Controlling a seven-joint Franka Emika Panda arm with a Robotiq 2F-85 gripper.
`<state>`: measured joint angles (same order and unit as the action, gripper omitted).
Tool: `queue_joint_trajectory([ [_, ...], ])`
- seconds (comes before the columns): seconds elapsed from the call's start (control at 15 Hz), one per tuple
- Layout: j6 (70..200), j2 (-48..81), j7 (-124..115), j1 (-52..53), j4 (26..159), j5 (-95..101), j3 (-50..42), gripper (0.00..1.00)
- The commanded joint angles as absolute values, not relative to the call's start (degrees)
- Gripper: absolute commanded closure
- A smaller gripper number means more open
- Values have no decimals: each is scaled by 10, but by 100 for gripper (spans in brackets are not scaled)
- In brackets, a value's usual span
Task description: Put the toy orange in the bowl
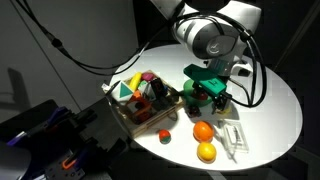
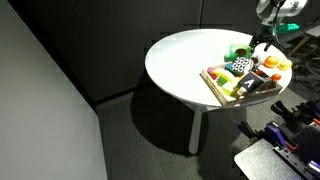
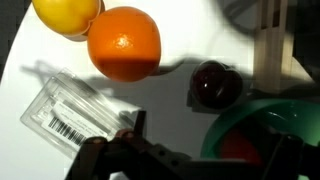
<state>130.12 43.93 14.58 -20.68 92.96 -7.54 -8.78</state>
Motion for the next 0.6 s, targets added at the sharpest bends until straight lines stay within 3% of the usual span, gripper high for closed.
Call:
queue_joint_trajectory([
  [0.0,1291,399,138,-209,969,-61,-88,0],
  [0.53,1277,362,148,-210,1007,-58,-91,0],
])
